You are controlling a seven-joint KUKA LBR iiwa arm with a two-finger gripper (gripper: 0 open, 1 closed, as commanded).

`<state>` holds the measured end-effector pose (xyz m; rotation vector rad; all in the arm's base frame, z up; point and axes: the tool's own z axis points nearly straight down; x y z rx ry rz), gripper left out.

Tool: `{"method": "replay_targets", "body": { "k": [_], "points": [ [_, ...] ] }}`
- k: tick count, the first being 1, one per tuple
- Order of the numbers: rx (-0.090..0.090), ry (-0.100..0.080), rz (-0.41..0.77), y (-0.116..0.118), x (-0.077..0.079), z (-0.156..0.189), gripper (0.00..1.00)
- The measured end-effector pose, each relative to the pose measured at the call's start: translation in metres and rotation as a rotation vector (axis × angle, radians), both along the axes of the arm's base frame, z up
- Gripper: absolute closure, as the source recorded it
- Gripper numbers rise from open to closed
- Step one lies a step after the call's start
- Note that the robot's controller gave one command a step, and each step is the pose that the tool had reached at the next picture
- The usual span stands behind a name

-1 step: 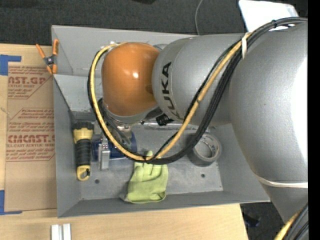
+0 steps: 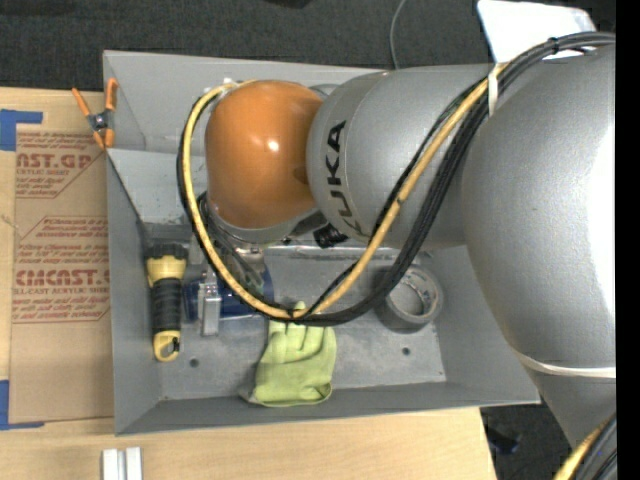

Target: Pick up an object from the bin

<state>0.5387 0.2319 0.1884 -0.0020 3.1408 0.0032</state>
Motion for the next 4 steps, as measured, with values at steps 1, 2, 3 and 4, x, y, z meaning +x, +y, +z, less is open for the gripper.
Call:
{"method": "replay_targets", "body": {
  "k": [1, 2, 3, 4],
  "points": [
    [0.002, -0.003, 0.011, -0.041, 0.008, -0.086, 0.00],
    [0.005, -0.005, -0.012, -0.050, 0.005, -0.101, 0.00],
    [0.004, -0.002, -0.005, -0.049, 0.006, -0.101, 0.00],
    [0.007, -0.005, -0.055, -0.045, 0.006, -0.120, 0.00]
  ]
}}
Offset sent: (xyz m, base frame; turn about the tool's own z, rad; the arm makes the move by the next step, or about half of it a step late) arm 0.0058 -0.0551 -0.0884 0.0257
